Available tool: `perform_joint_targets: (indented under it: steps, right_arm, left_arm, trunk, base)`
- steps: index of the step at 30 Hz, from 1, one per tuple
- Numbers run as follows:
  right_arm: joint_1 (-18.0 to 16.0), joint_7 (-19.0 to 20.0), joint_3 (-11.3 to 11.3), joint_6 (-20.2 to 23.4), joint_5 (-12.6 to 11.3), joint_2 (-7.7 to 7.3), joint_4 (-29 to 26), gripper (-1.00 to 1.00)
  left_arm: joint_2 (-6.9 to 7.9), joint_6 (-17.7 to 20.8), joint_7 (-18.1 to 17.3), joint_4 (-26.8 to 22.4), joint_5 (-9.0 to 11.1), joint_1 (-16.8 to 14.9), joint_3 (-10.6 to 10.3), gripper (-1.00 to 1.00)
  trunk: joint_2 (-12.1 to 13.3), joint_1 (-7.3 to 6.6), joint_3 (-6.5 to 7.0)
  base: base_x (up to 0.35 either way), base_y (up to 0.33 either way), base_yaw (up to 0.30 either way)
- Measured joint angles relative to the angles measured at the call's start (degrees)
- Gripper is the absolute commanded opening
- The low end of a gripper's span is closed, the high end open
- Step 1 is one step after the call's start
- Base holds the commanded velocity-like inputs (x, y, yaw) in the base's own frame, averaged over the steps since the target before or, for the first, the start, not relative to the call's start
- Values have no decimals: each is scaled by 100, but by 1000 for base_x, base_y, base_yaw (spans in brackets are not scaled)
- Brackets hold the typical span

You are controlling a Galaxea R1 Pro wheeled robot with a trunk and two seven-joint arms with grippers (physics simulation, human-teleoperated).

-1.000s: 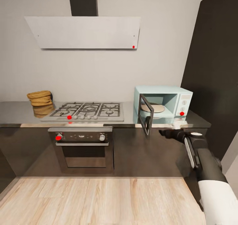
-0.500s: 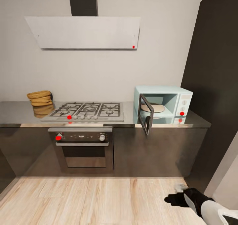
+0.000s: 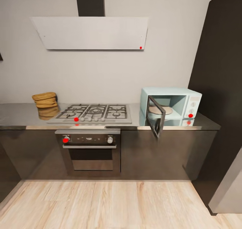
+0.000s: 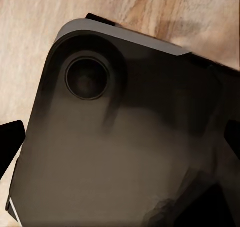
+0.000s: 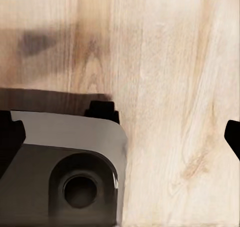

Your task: In the kitchen, take the popcorn bag from the countertop, put it into the microwave, and heat it until the popcorn is cooked so the cooked popcorn ends up inside the bag.

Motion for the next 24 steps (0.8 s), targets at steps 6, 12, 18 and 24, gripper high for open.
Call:
perform_joint_targets:
  steps: [6, 12, 18, 24]
  right_arm:
    - [7, -58, 0, 52, 10, 10, 0, 100]
    - [7, -67, 0, 57, 16, 16, 1, 100]
    - [67, -56, 54, 37, 100, 204, 1, 100]
    - [131, -62, 70, 47, 180, 283, 1, 100]
  left_arm:
    - [3, 1, 0, -4, -3, 0, 0, 100]
    - [4, 1, 2, -4, -2, 0, 0, 100]
    - [4, 1, 4, -4, -2, 0, 0, 100]
    - [4, 1, 3, -5, -8, 0, -3, 100]
  trunk:
    - [0, 0, 0]
    - [0, 0, 0]
    - [0, 0, 0]
    - [0, 0, 0]
  base:
    - [0, 163, 240]
    - [0, 6, 279]
    - [0, 0, 280]
    - [0, 0, 283]
